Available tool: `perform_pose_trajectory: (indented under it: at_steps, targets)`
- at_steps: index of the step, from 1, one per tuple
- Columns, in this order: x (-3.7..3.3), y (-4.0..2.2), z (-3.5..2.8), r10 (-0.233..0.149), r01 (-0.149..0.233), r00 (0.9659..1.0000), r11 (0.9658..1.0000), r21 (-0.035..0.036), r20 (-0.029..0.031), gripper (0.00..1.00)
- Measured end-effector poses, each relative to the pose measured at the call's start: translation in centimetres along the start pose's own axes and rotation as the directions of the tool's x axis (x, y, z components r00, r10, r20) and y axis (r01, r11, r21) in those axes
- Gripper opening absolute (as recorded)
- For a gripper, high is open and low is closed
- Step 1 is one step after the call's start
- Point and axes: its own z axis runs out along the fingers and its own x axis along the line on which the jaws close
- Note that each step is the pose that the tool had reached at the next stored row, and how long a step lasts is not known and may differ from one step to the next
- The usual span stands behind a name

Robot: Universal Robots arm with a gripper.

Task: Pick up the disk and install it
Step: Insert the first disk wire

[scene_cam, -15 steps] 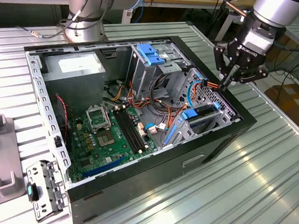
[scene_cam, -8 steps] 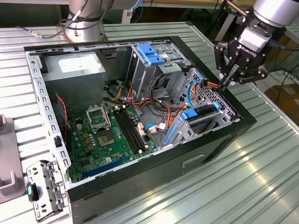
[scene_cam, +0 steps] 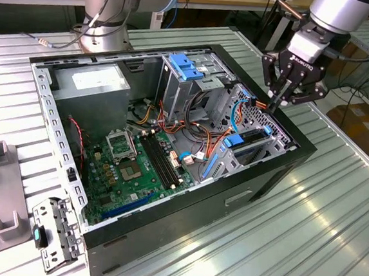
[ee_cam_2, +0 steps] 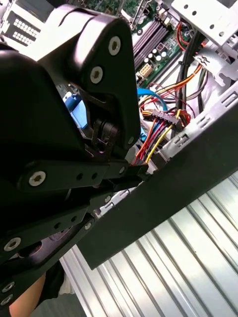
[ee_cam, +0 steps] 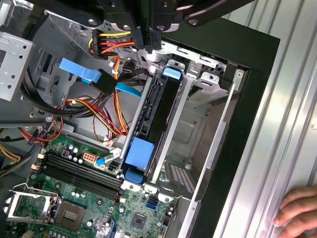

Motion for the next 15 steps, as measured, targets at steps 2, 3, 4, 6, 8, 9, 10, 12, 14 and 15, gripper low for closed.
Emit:
perform_pose_trajectory:
  at_steps: [2, 3, 4, 6, 8, 9, 10, 12, 14, 15]
  targets:
    - [-0.13, 0.36, 0.00, 0.000, 0.000, 1.0000, 1.0000, 0.0006, -0.0002, 0.16]
    - [-0.19, 0.53, -0.01, 0.000, 0.000, 1.0000, 1.0000, 0.0009, -0.0003, 0.16]
    - [-0.23, 0.65, -0.01, 0.000, 0.000, 1.0000, 1.0000, 0.0012, -0.0004, 0.16]
    - [-0.25, 0.71, 0.01, 0.025, -0.025, 0.9997, 0.9997, 0.0007, -0.0009, 0.16]
    - [-0.25, 0.72, 0.02, 0.066, -0.066, 0.9978, 0.9978, -0.0004, -0.0013, 0.16]
    - [-0.26, 0.71, 0.02, 0.078, -0.078, 0.9970, 0.9970, -0.0006, -0.0013, 0.16]
    - [-0.26, 0.73, 0.04, 0.094, -0.094, 0.9956, 0.9956, -0.0009, -0.0013, 0.16]
    - [-0.37, 1.03, 0.04, 0.095, -0.095, 0.9954, 0.9954, 0.0009, -0.0016, 0.16]
    - [-0.49, 1.36, 0.04, 0.096, -0.096, 0.9954, 0.9954, 0.0033, -0.0023, 0.16]
    - [-0.50, 1.41, 0.04, 0.098, -0.098, 0.9952, 0.9952, 0.0037, -0.0024, 0.16]
